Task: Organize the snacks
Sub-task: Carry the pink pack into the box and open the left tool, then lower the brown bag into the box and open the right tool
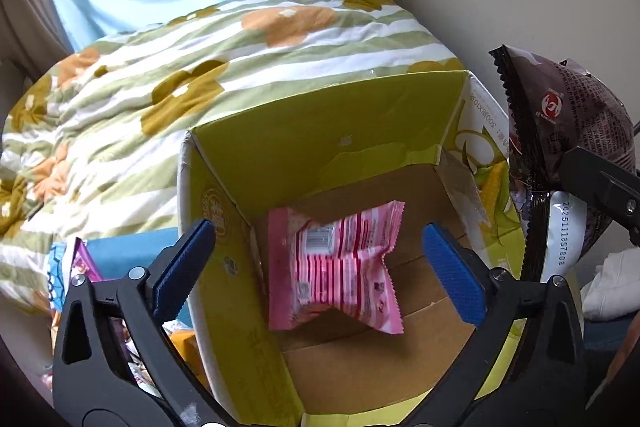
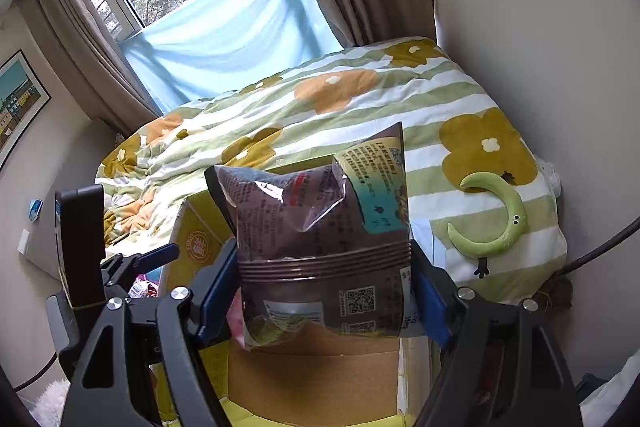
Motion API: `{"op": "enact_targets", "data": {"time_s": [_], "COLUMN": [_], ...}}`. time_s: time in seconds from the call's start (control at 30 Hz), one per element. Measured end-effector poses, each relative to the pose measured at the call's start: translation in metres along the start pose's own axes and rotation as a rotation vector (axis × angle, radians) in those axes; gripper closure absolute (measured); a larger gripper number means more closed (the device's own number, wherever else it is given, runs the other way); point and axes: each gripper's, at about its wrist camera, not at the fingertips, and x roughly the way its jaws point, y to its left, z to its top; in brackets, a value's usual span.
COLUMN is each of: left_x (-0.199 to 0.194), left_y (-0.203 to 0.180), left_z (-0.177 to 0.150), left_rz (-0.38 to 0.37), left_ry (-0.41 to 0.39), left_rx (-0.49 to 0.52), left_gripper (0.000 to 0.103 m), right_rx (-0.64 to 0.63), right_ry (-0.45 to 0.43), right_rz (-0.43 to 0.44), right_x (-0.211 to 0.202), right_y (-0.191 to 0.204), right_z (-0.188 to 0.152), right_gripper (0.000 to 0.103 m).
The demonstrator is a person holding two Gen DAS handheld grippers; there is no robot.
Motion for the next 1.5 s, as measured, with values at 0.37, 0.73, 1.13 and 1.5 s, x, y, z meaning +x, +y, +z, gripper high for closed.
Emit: {"op": "enact_targets", "data": {"time_s": [0.37, 0.73, 1.13, 1.5], "left_x": [-0.044, -0.057, -0.071, -0.122], "left_y": [0.034, 0.072, 0.074, 0.073], "left_z": [-0.026, -0.05, -0.066, -0.074], "left_rz": [0.027, 0.054, 0.049, 0.105], "left_ry": [0.002, 0.011, 0.004, -0.056], "left_rx": [-0.035, -0.103, -0.139, -0.179], "left_gripper": [0.001, 0.001, 0.001, 0.001], "right_rx": [-0.039, -0.077, -0.073, -0.131], "right_ry": [0.046, 0.11, 0.074, 0.04], "right_rz": [-0.02, -0.01, -0.025, 0.016], "right_x": [0.014, 0.068, 0.038, -0.004], "right_y": [0.017, 0.036, 0.029, 0.035], "right_z": [0.013, 0.02, -0.007, -0.006], "right_gripper": [0.027, 0.019, 0.0, 0.0]}}
